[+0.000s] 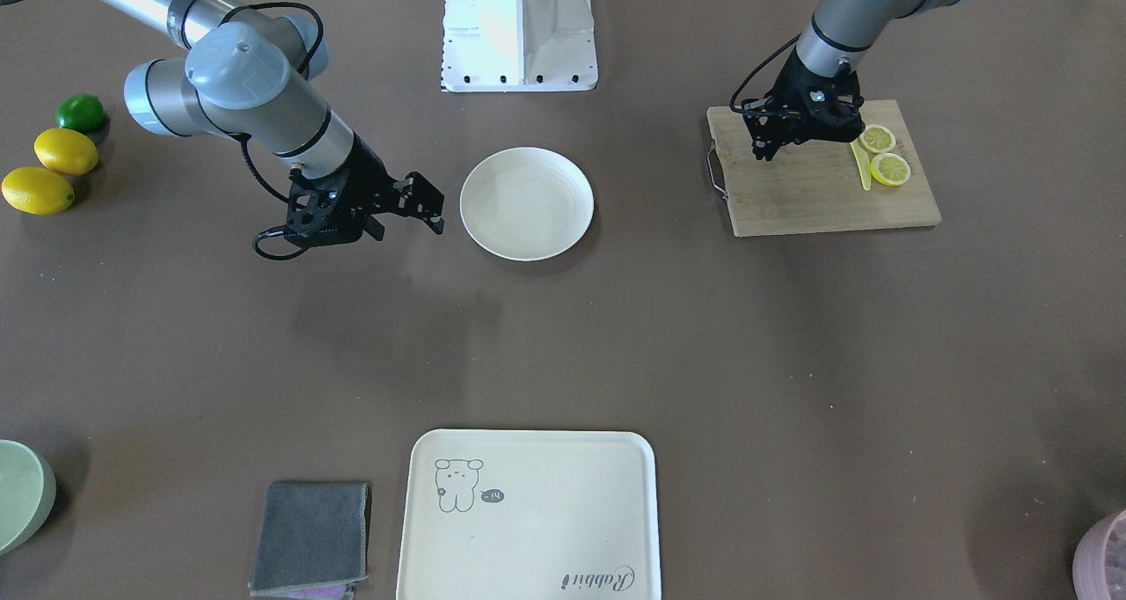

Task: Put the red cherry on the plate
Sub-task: 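Lift the cherries with the left gripper and lower them onto the white plate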

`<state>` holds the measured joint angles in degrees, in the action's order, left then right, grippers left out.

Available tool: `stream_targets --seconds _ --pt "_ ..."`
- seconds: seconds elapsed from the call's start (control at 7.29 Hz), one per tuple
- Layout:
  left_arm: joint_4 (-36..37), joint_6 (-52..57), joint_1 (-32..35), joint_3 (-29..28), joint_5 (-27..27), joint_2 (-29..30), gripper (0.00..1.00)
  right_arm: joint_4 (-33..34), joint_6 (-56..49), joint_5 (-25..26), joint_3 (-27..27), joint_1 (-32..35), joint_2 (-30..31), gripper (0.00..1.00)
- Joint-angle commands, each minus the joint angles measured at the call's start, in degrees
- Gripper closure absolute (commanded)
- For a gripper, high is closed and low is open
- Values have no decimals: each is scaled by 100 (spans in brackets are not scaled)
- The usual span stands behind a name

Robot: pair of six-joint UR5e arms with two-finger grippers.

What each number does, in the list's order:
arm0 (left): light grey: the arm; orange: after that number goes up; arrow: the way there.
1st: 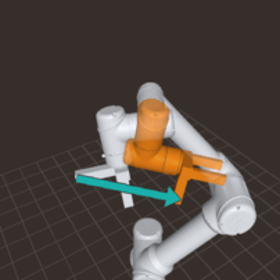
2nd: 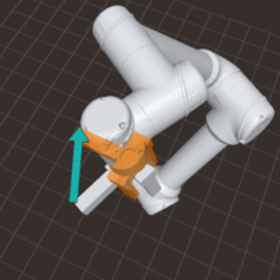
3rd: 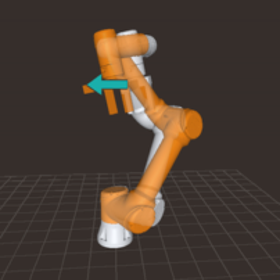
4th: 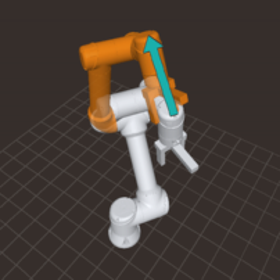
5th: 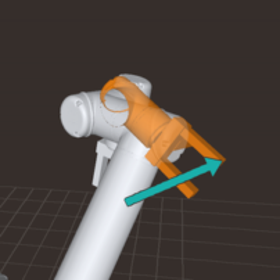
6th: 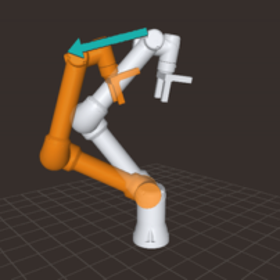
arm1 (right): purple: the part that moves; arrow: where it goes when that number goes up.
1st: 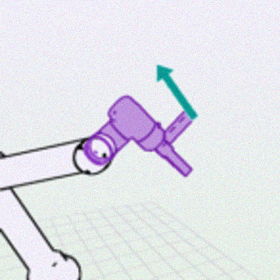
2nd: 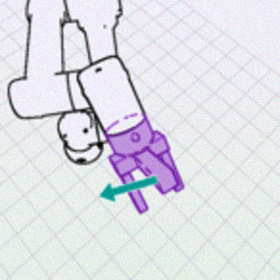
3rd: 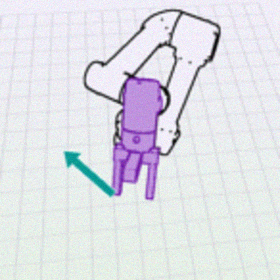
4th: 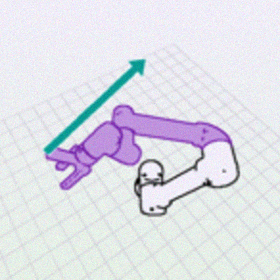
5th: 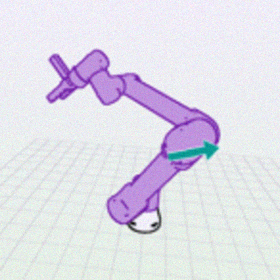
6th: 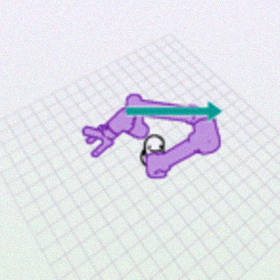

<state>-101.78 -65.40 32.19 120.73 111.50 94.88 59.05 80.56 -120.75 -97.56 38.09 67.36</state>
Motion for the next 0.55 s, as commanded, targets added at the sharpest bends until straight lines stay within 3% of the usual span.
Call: stream_targets --seconds 0.0,0.41 --pt "1235 -594 -63 -433 -5 1912 100 -7 -606 -780 -35 836 425 0" --pt "1231 -1201 -204 -1505 -32 3244 100 -25 -1866 -924 1 1297 1146 0"
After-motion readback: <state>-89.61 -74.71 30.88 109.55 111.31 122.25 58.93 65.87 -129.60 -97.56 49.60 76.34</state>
